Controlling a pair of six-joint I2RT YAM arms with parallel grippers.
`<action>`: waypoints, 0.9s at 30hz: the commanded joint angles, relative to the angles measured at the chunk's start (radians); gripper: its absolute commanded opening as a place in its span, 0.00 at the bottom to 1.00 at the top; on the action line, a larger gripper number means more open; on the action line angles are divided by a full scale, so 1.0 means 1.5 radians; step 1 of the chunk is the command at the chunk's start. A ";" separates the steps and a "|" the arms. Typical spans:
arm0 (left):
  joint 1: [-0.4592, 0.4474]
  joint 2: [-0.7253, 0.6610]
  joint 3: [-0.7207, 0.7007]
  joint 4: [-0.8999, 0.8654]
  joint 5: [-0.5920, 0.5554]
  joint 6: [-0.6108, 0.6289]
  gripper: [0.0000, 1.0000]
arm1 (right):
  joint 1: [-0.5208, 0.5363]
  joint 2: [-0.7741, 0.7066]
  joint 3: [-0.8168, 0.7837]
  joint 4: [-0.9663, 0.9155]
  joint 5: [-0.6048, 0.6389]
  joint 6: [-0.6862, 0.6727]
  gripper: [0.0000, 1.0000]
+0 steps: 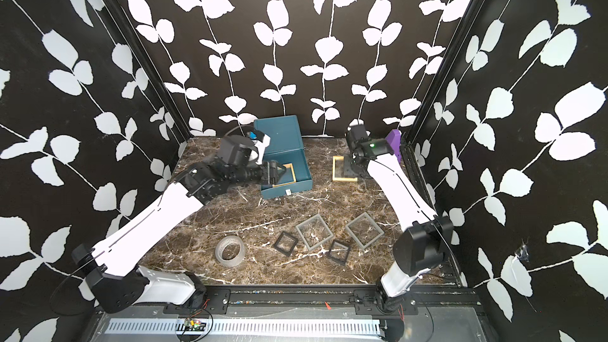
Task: Place the brooch boxes into the drawer by color
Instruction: Pick up the brooch box from the center of the board, then place the brooch box in the drawer.
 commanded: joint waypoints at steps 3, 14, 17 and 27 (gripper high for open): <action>0.065 -0.049 -0.010 -0.026 0.021 0.022 0.59 | 0.077 0.055 0.163 -0.132 -0.005 0.036 0.00; 0.139 -0.090 -0.040 -0.044 0.027 0.008 0.59 | 0.216 0.281 0.527 -0.235 -0.058 0.090 0.00; 0.144 -0.095 -0.043 -0.052 0.026 0.014 0.59 | 0.236 0.333 0.584 -0.248 -0.075 0.101 0.00; 0.146 -0.104 -0.055 -0.051 0.032 0.014 0.59 | 0.249 0.403 0.602 -0.252 -0.076 0.124 0.00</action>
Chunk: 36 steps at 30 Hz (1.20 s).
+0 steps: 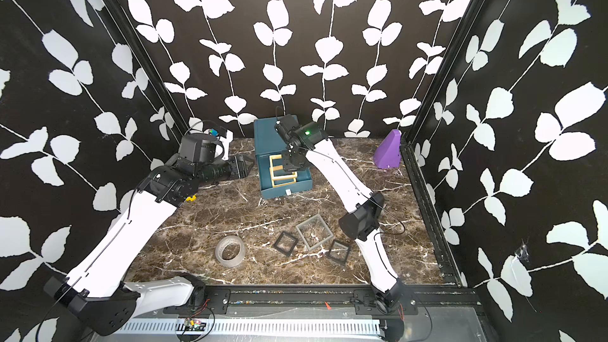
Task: Place the brooch boxes into the drawer by color
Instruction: Place the brooch box in the drawer.
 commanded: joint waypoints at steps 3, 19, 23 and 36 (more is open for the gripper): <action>0.004 -0.020 -0.017 -0.002 0.011 0.002 0.59 | 0.002 0.019 0.029 -0.022 0.007 0.013 0.00; 0.005 -0.024 -0.025 -0.001 0.019 0.002 0.59 | 0.003 0.071 0.069 -0.025 0.002 0.020 0.00; 0.004 -0.023 -0.023 -0.002 0.020 0.002 0.59 | 0.002 0.079 0.069 -0.029 0.000 0.022 0.00; 0.005 -0.024 -0.022 -0.001 0.020 0.001 0.59 | 0.002 0.083 0.070 -0.027 -0.005 0.027 0.18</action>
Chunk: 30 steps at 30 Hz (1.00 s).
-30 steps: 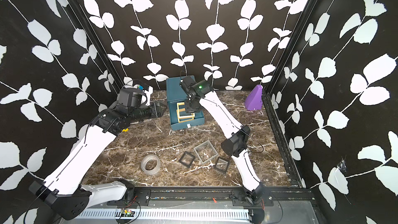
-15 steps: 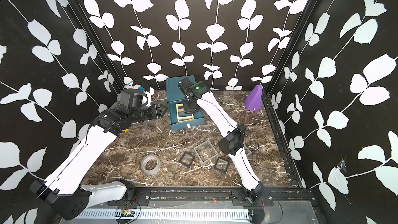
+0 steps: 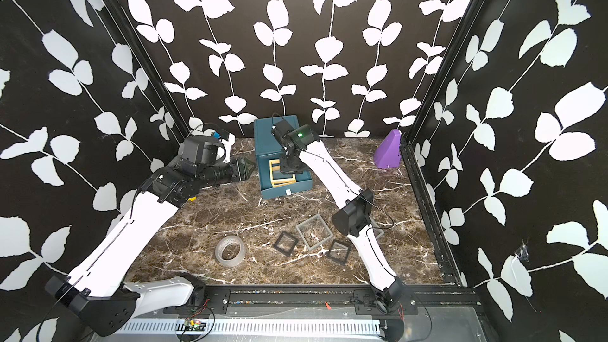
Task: Place the brooch boxes into the drawer by color
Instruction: Place the brooch box in the drawer, then close the drawer in the storage box.
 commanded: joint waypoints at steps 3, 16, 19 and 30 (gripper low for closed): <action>0.004 -0.024 -0.004 -0.002 0.005 0.001 0.59 | 0.002 0.001 0.019 -0.008 -0.003 0.008 0.25; 0.016 -0.002 0.014 -0.003 0.011 -0.004 0.65 | -0.014 -0.221 -0.125 0.106 -0.023 0.036 0.39; 0.032 0.010 0.013 0.010 0.022 -0.012 0.68 | -0.024 -0.321 -0.277 0.191 -0.069 0.071 0.38; 0.095 0.091 0.017 0.098 0.078 -0.056 0.74 | -0.088 -0.615 -0.925 0.733 -0.308 0.427 0.40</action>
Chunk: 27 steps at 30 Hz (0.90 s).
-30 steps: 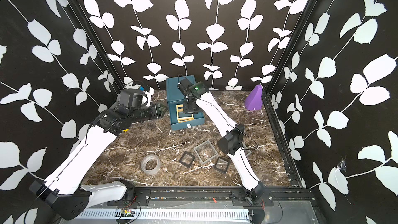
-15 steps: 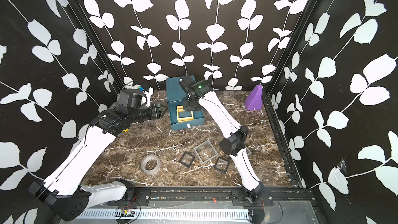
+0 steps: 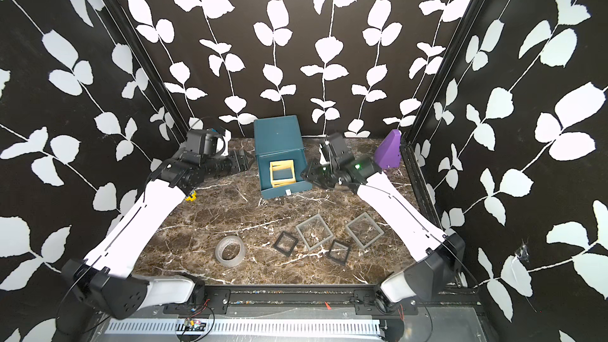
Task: Place the brooch boxes into the drawer by color
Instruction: Close the drawer in the storage box.
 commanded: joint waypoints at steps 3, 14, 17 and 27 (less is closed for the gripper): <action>0.019 0.046 0.036 0.058 0.033 -0.018 0.73 | -0.008 -0.033 -0.141 0.256 -0.079 0.173 0.40; 0.050 0.153 0.080 0.099 0.046 -0.003 0.67 | -0.005 -0.030 -0.310 0.471 -0.074 0.329 0.42; 0.051 0.176 0.096 0.107 0.047 0.006 0.66 | 0.003 -0.014 -0.318 0.514 -0.069 0.346 0.42; 0.051 0.227 0.126 0.109 0.049 0.031 0.60 | 0.043 -0.007 -0.351 0.601 -0.036 0.408 0.43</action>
